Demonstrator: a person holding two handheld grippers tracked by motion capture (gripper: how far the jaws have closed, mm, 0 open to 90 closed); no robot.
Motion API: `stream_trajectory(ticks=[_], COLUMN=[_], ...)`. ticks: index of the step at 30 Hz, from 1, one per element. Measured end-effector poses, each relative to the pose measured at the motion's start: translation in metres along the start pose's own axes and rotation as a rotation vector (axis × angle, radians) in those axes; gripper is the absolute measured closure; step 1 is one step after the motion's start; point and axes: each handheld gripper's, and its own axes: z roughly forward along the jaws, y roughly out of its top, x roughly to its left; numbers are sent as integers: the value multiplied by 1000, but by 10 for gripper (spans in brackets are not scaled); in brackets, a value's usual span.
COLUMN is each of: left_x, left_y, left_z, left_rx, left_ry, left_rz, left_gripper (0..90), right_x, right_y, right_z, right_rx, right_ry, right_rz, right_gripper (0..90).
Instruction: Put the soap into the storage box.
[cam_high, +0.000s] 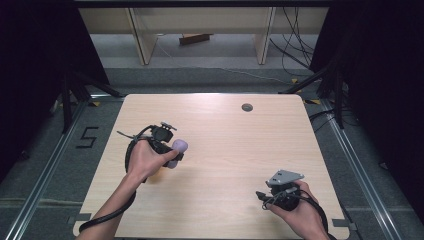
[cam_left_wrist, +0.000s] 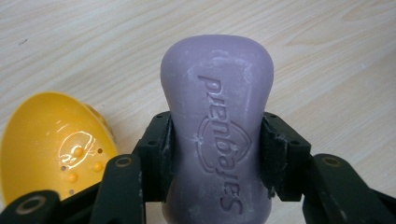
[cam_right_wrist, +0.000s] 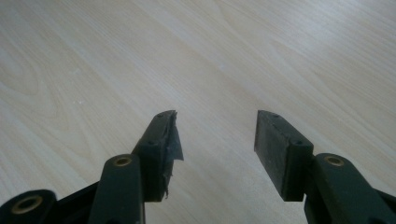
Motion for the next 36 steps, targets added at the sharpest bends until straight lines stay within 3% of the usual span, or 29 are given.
stream_trajectory(ticks=[1,7,9,24,25,36], left_x=[1,5,7,18,19,32], left_y=[0,-2,-2,-5,-6,-8], left_z=[-2,-4,-5,-8,-8,-11], left_rx=[4,-7,-8,-2,-9,-5], left_ry=[5,7,10,37,44,72], left_rz=[-1,-18,-22,-47,-68,-100], left_gripper=[490,490,490,490,490,490], right_x=[-2,-2,0,-1,-1,-1], right_y=[0,0,0,0,0,0], right_z=[1,1,0,1,1,1], right_rx=[-9,-9,0,-4,-4,-4], right_ry=[-6,-7,0,-2,-2,-2], right_rz=[-25,-25,0,-15,-15,-15], right_gripper=[491,491,491,490,490,490])
